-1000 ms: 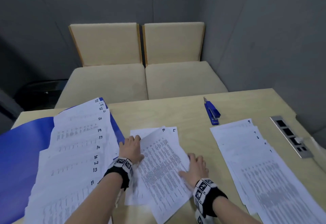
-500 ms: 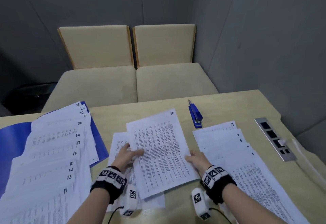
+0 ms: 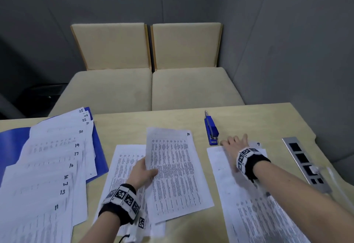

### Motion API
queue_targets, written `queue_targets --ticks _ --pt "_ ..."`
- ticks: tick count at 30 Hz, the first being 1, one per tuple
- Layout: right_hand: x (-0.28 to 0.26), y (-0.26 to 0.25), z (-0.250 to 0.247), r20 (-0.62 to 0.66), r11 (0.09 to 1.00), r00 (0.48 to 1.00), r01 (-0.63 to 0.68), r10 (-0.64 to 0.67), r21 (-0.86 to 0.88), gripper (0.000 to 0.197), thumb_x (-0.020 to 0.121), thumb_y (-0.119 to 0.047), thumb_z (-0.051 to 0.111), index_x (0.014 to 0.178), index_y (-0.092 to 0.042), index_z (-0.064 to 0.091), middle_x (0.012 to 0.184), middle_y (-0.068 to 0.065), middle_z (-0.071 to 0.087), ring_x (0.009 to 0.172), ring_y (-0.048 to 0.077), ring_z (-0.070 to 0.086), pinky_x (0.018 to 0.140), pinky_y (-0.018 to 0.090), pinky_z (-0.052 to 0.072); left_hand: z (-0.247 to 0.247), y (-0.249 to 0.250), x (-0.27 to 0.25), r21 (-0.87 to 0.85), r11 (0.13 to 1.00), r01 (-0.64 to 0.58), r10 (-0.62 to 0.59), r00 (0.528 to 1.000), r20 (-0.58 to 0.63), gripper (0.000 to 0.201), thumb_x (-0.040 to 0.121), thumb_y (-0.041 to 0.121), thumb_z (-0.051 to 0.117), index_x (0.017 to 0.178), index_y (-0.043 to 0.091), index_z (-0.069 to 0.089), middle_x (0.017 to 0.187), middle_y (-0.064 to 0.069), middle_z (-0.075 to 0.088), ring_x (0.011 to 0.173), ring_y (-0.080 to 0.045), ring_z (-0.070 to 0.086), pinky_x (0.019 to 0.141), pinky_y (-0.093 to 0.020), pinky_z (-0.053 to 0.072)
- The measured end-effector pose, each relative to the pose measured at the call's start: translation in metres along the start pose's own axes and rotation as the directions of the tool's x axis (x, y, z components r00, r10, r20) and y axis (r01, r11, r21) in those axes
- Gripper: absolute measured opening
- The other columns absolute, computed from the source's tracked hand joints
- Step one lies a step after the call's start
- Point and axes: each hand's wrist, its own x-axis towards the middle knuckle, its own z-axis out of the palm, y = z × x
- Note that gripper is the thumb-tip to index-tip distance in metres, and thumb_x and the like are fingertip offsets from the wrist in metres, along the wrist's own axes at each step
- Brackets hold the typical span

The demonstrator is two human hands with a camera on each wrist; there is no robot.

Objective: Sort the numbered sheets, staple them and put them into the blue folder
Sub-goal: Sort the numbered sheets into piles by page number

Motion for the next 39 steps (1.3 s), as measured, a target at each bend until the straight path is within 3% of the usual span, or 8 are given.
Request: queue_targets --ticks 7,15,20,25,30,34,37,39 --pt "0.008 0.01 0.001 -0.013 0.985 0.999 0.036 -0.034 0.171 0.048 0.064 -0.01 0.069 0.105 -0.022 0.047 0.104 -0.002 0.047 0.112 0.022 0.041 0.102 0.049 0.022 -0.001 -0.003 0.009 -0.019 1.0 0.009 -0.009 1.0 -0.024 0.032 0.086 0.007 0.066 0.116 0.008 0.054 0.104 -0.006 0.067 0.087 -0.019 0.067 0.083 -0.035 0.054" --pt "-0.008 0.026 0.01 -0.16 0.786 0.987 0.11 -0.015 0.608 0.021 0.071 -0.009 0.049 0.057 -0.024 0.045 0.074 -0.011 0.058 0.098 0.018 0.046 0.112 0.059 0.003 0.023 0.018 0.0 -0.067 0.967 -0.244 0.216 0.936 -0.279 0.022 0.09 0.009 0.061 0.111 0.017 0.056 0.097 0.008 0.065 0.084 -0.006 0.061 0.069 -0.015 0.047" --pt "-0.02 0.038 0.002 -0.198 0.728 0.978 0.184 -0.067 0.66 0.008 0.068 -0.02 0.058 0.062 -0.024 0.057 0.081 -0.012 0.069 0.093 0.009 0.053 0.11 0.054 0.012 0.058 0.037 0.009 -0.186 0.928 -0.324 0.278 0.931 -0.236 0.023 0.089 0.015 0.065 0.111 0.014 0.064 0.103 0.005 0.07 0.096 -0.013 0.067 0.082 -0.028 0.053" --pt "-0.035 0.047 -0.001 -0.207 0.737 0.978 0.151 -0.015 0.659 0.022 0.076 -0.016 0.059 0.059 -0.03 0.052 0.085 -0.011 0.065 0.101 0.015 0.051 0.107 0.047 0.013 0.109 0.073 0.026 -0.117 0.907 -0.405 0.398 0.914 -0.077 0.031 0.09 0.007 0.059 0.121 0.011 0.059 0.107 0.004 0.064 0.094 -0.007 0.061 0.074 -0.002 0.043" --pt "-0.037 0.047 -0.004 -0.211 0.767 0.974 0.077 0.077 0.637 0.027 0.081 -0.008 0.047 0.067 -0.031 0.049 0.085 -0.005 0.065 0.099 0.018 0.05 0.107 0.047 0.012 0.163 0.084 0.039 -0.216 0.974 -0.073 0.135 0.948 0.29 0.038 0.092 0.009 0.053 0.129 0.016 0.051 0.128 -0.006 0.061 0.113 -0.023 0.059 0.095 -0.034 0.049" --pt "-0.026 0.039 -0.004 -0.142 0.764 0.981 -0.007 0.129 0.645 0.03 0.08 -0.006 0.043 0.066 -0.032 0.045 0.09 -0.003 0.067 0.105 0.021 0.049 0.109 0.049 0.011 0.179 0.087 0.032 -0.434 0.862 0.262 -0.003 0.858 0.513 0.018 0.094 0.016 0.055 0.109 0.009 0.062 0.107 -0.012 0.07 0.087 -0.02 0.069 0.072 -0.029 0.058" --pt "-0.015 0.03 -0.005 -0.096 0.789 0.983 -0.066 0.157 0.611 0.029 0.081 -0.007 0.047 0.092 -0.033 0.054 0.105 -0.003 0.058 0.12 0.024 0.042 0.11 0.053 0.009 0.16 0.089 0.021 -0.404 0.862 0.305 -0.137 0.909 0.392 0.042 0.101 0.041 0.033 0.075 0.014 0.053 0.064 -0.002 0.056 0.052 -0.015 0.051 0.052 -0.022 0.044" --pt "-0.01 0.025 -0.002 -0.153 0.785 0.969 -0.059 0.193 0.617 0.048 0.081 -0.004 0.048 0.118 -0.035 0.049 0.126 -0.002 0.046 0.128 0.023 0.033 0.112 0.056 0.003 0.138 0.076 0.021 -0.342 0.921 0.187 -0.139 0.977 0.16 0.044 0.098 0.046 0.032 0.075 0.014 0.051 0.068 -0.005 0.054 0.056 -0.019 0.05 0.054 -0.025 0.042"
